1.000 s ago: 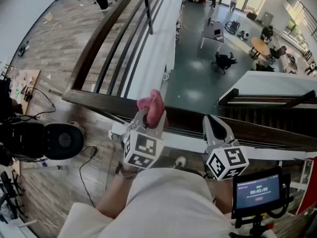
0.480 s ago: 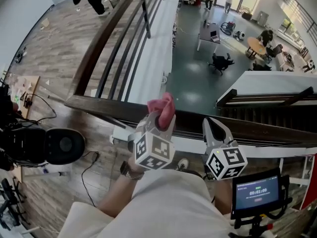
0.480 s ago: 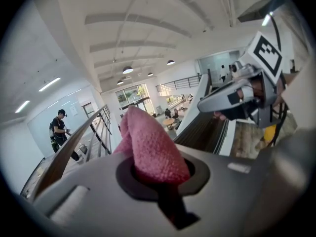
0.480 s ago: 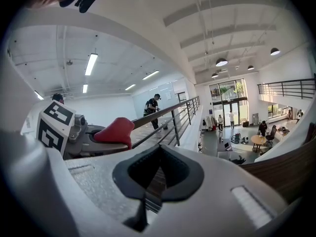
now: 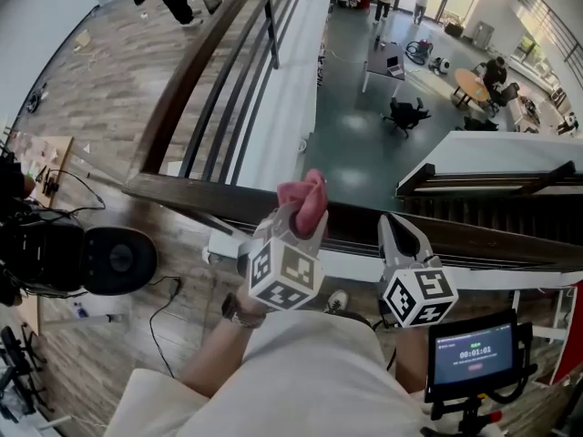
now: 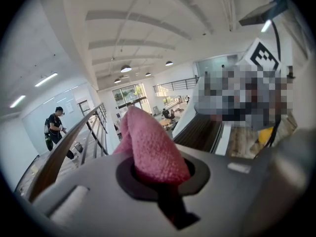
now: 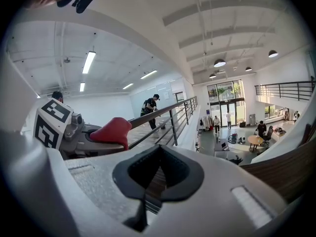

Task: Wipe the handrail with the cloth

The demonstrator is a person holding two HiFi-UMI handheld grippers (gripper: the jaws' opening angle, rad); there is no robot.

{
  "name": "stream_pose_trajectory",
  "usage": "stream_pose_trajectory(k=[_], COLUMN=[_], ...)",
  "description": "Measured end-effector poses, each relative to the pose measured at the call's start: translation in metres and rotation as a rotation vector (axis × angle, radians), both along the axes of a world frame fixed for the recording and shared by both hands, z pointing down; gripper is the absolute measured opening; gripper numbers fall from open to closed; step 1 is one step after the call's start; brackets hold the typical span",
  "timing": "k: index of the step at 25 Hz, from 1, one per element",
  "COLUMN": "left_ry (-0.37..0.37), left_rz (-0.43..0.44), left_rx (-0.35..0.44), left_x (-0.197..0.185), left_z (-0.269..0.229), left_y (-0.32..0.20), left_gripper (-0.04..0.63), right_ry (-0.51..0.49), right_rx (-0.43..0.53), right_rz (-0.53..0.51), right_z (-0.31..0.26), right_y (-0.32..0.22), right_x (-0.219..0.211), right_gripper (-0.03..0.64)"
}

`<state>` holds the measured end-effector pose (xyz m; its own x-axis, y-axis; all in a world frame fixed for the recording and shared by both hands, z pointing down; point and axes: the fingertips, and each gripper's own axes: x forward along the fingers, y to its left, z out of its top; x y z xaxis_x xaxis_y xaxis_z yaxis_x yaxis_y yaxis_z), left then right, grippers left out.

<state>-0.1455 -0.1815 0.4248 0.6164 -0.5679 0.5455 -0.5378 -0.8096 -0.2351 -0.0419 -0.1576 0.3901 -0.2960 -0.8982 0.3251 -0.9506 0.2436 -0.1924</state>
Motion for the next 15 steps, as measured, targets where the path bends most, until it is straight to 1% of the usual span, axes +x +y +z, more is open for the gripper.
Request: stream_pose_trajectory(k=[6, 15], left_ry=[0.013, 0.030], left_rz=[-0.009, -0.041], left_rx=[-0.005, -0.008], left_x=[-0.033, -0.051], left_z=[0.002, 0.003], left_y=[0.005, 0.000], left_gripper=[0.034, 0.034], right_ry=[0.015, 0.027], right_rx=[-0.011, -0.013], right_rz=[-0.001, -0.014], right_z=[0.006, 0.007], right_y=[0.008, 0.005], right_x=[-0.026, -0.031], right_gripper=[0.003, 0.003])
